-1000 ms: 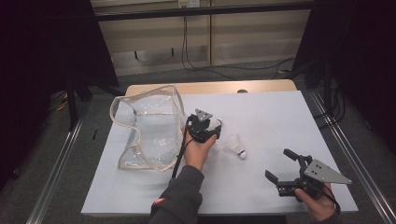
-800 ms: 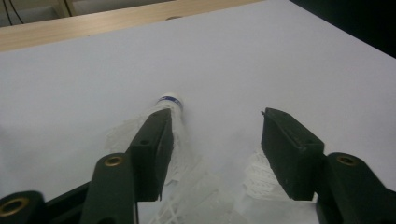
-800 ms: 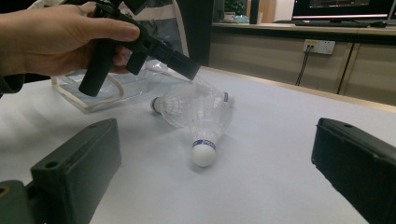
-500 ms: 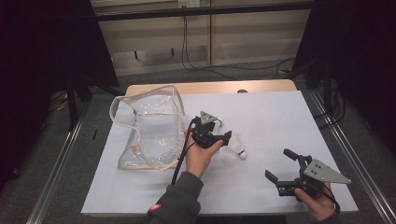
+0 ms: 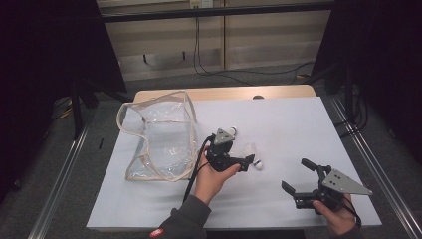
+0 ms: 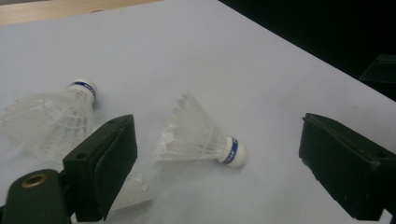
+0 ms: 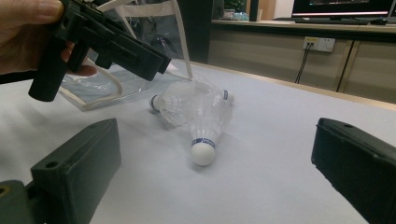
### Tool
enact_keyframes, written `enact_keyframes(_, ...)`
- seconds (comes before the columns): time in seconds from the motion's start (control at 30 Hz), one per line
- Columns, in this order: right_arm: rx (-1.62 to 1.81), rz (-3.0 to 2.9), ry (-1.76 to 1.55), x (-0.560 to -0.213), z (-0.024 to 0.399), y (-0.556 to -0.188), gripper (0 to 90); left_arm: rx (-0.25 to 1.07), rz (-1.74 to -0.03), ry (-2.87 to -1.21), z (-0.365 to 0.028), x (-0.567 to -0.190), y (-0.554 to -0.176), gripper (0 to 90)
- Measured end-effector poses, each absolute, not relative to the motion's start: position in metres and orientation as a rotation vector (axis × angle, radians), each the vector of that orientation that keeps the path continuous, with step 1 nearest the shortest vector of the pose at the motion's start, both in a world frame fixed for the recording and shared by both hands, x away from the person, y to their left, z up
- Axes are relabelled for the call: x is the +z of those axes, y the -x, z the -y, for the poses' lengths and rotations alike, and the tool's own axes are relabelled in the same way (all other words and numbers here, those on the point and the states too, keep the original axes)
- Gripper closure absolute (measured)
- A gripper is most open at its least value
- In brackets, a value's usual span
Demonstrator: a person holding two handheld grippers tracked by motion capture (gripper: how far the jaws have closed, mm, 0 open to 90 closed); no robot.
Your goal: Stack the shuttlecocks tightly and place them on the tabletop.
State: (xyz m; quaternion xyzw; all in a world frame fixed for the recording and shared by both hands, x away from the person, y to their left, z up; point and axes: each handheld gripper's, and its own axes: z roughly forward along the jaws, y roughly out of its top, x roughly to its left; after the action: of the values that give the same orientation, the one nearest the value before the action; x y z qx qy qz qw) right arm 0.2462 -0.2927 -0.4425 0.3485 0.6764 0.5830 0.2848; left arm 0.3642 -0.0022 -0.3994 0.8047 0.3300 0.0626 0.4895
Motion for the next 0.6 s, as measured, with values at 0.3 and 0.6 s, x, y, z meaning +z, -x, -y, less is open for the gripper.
enact_keyframes(0.3, 1.551, -1.814, -0.927, -0.443, 0.292, -0.247, 0.4, 0.114, -0.752, -1.986, -0.001, -0.405, -0.352, 6.3)
enact_keyframes(0.6, 1.551, -1.820, -0.925, -0.442, 0.291, -0.247, 0.4, 0.095, -0.714, -1.993, -0.012, -0.406, -0.345, 5.5)
